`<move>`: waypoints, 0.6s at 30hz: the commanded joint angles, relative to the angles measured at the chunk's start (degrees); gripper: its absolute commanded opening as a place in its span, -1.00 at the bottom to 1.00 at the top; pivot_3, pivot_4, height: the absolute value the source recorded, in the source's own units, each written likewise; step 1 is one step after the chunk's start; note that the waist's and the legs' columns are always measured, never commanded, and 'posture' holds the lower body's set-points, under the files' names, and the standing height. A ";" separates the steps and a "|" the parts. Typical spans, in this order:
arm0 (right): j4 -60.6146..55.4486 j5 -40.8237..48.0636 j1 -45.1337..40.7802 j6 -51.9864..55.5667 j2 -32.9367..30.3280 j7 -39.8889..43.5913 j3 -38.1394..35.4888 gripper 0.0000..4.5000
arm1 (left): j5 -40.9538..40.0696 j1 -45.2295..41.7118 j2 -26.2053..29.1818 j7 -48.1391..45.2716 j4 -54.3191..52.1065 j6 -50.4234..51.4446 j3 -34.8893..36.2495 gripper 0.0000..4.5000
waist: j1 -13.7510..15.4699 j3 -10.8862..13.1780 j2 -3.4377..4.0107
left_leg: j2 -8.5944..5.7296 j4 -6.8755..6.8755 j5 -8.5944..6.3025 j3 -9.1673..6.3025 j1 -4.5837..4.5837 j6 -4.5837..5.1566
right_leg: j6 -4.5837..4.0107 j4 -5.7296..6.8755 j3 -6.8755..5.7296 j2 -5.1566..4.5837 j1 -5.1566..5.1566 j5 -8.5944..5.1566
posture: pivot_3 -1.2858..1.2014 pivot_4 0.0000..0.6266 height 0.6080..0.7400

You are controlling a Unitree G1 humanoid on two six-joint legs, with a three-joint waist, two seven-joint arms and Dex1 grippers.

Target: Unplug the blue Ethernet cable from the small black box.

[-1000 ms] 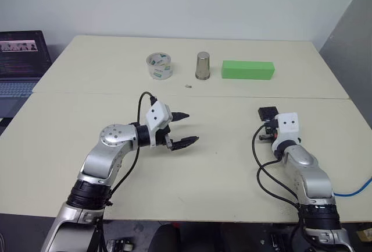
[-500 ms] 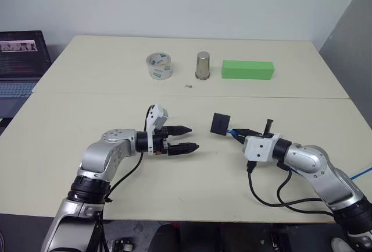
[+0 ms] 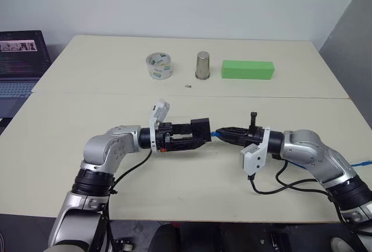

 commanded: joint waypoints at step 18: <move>-3.32 2.67 -1.22 0.88 1.27 4.26 -1.06 -0.78 | -3.48 -2.03 -0.12 0.16 -1.71 2.98 2.28 -0.64 | -0.01 0.00 0.00 | -0.01 0.00 0.00 0.01 0.00 0.00 | 0.00 0.00 0.01 0.00 0.01 0.00 | 0.03 -0.52 1.00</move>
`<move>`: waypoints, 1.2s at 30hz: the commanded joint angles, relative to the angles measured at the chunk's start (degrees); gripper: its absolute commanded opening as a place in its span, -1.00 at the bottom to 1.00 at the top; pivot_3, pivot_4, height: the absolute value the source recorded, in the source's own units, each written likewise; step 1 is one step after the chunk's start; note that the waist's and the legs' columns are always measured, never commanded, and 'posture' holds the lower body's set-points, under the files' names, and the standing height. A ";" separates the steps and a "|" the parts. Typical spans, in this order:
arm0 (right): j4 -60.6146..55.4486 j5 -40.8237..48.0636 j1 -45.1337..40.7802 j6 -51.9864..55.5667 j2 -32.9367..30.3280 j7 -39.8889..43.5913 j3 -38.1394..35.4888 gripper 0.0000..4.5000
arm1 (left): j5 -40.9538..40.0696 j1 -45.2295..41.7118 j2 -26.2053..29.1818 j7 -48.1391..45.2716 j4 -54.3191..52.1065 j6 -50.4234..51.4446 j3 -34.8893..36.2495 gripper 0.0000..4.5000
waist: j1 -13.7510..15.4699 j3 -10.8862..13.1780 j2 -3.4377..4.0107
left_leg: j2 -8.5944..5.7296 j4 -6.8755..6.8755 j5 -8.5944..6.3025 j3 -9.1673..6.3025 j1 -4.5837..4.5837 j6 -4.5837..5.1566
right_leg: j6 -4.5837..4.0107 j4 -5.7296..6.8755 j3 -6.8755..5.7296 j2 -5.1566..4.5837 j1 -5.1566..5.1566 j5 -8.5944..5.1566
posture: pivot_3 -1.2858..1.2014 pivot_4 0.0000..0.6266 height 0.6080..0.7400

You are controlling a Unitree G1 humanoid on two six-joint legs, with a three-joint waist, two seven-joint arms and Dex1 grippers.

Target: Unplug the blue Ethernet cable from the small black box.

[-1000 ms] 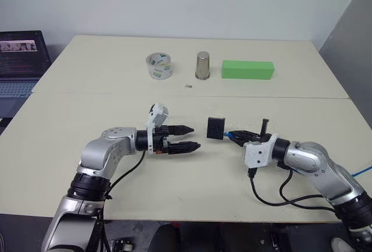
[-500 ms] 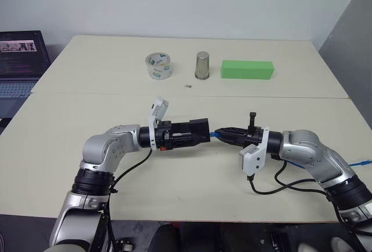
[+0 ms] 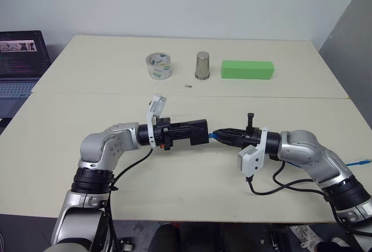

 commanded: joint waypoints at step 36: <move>-28.71 74.76 0.26 98.52 3.17 2.86 -20.05 -0.13 | 0.85 -3.91 4.85 -12.38 -5.62 -5.90 -4.11 -0.64 | 0.07 0.00 0.00 | -0.03 -0.02 -0.01 -0.13 -0.03 0.02 | 0.00 -0.07 -0.07 0.00 0.06 0.00 | 0.03 -0.52 1.00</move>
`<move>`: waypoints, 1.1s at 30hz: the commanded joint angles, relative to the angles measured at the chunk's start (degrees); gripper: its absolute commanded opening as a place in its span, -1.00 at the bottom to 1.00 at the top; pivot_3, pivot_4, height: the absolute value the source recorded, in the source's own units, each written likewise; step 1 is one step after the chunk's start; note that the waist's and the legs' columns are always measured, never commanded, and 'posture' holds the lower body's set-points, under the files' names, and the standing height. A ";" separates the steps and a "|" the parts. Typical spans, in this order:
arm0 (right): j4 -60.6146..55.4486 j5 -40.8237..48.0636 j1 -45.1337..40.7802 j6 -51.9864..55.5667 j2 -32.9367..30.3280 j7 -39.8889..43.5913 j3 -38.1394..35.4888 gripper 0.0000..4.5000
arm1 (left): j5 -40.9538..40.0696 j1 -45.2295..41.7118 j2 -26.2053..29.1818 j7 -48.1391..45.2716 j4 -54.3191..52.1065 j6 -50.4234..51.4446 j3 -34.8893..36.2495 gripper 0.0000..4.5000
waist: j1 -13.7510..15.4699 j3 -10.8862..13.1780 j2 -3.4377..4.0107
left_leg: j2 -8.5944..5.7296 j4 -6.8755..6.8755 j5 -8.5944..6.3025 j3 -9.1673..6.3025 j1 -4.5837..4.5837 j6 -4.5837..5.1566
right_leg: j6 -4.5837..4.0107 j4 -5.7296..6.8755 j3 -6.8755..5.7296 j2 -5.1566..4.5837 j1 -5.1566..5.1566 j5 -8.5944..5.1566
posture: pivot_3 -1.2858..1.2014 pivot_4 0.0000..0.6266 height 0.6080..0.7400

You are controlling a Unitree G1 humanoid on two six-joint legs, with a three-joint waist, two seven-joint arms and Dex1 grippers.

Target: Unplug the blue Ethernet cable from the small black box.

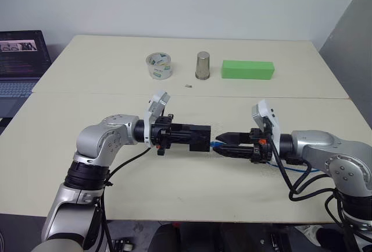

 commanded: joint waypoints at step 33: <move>1.32 -1.59 -2.25 -0.85 -1.22 3.65 0.72 -0.41 | 0.23 -0.71 0.11 -1.37 -2.50 -1.87 -0.59 -0.65 | 0.01 0.00 0.00 | 0.00 -0.01 0.00 -0.01 -0.01 0.00 | 0.00 -0.04 0.00 0.00 0.00 0.00 | 0.03 -0.52 1.00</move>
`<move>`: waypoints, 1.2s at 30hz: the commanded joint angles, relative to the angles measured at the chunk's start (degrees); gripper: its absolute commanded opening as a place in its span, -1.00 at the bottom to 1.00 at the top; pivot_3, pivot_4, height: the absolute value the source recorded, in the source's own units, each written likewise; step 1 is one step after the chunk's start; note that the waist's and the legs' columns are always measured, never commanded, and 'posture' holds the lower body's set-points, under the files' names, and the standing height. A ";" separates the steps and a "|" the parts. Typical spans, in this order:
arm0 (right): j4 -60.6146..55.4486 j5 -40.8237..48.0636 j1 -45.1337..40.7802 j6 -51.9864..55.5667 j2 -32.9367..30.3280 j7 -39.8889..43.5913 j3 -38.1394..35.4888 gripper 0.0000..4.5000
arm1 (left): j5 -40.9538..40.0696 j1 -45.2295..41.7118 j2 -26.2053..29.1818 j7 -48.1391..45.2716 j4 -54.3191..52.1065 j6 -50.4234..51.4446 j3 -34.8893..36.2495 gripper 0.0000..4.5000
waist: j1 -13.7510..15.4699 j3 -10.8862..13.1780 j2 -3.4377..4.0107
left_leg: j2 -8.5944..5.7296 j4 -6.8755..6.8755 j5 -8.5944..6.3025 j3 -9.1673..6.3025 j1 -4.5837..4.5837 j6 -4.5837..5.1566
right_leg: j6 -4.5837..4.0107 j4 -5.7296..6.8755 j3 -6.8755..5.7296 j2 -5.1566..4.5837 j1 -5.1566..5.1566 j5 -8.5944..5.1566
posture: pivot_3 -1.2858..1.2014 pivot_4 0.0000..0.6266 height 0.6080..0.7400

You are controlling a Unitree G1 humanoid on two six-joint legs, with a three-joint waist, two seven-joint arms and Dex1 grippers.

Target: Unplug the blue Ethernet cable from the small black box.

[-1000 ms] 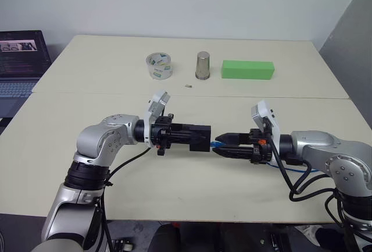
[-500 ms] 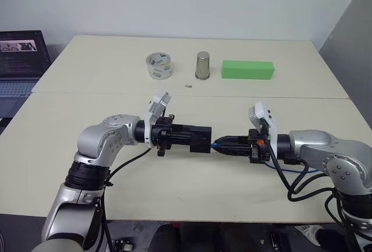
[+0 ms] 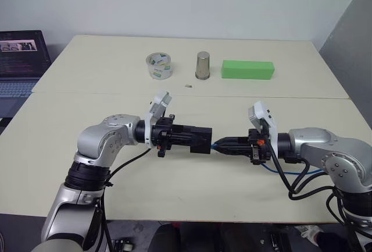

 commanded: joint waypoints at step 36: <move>-0.27 3.74 -0.46 3.04 0.81 -1.25 -2.00 -0.99 | -0.61 -0.59 0.43 -0.44 -3.05 -0.83 -0.27 -0.65 | 0.00 0.00 0.00 | 0.00 -0.02 0.00 -0.01 -0.01 0.00 | 0.00 -0.02 -0.01 0.00 0.00 0.00 | 0.03 -0.52 1.00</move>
